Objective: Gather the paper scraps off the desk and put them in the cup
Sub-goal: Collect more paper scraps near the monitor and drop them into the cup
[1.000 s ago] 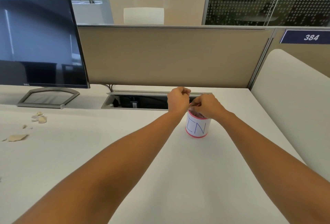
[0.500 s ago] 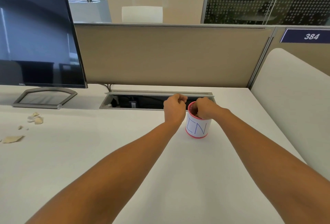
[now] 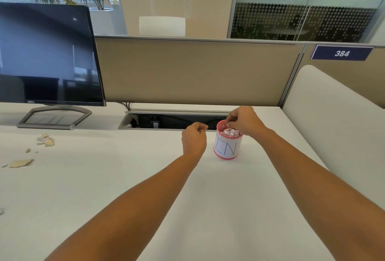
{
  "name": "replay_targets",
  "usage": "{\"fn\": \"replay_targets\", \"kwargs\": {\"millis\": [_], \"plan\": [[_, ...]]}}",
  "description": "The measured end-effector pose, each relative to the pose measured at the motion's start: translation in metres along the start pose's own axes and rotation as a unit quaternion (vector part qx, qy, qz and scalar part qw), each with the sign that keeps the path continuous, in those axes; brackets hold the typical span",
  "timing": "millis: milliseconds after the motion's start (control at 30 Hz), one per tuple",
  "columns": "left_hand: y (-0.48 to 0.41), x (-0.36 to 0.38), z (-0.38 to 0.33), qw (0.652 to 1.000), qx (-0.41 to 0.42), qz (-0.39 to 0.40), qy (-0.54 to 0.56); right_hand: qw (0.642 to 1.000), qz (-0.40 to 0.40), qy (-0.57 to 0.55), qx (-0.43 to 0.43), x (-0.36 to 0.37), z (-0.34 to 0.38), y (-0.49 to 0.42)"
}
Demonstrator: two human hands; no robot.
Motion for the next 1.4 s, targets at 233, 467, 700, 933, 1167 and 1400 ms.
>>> {"fn": "replay_targets", "kwargs": {"millis": [233,467,700,933,1167,1400], "plan": [[0.045,-0.036,0.028,0.999,-0.042,0.012,-0.008,0.995,-0.02,-0.096,0.005,0.014,0.013,0.057],[0.09,-0.107,0.069,0.998,-0.061,-0.008,-0.008,0.994,0.06,-0.094,-0.013,0.071,0.058,0.122],[0.118,-0.205,0.114,0.995,-0.088,-0.054,-0.011,0.992,0.091,-0.081,-0.019,0.133,0.109,0.171],[0.138,-0.315,0.161,0.985,-0.121,-0.118,-0.034,0.983,0.14,-0.092,-0.068,0.203,0.194,0.212],[0.156,-0.424,0.202,0.969,-0.136,-0.2,-0.051,0.966,0.21,-0.053,-0.138,0.27,0.279,0.24],[0.158,-0.515,0.238,0.949,-0.139,-0.263,-0.103,0.953,0.244,0.014,-0.179,0.317,0.351,0.262]]}}
Point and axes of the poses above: each hand's wrist, its own y-axis away from the middle knuckle, its own x-axis out of the palm, z = x × y, the point moved 2 cm from there along -y, towards the middle knuckle, and after that the axes turned 11 degrees about x, right-handed, at the moved point
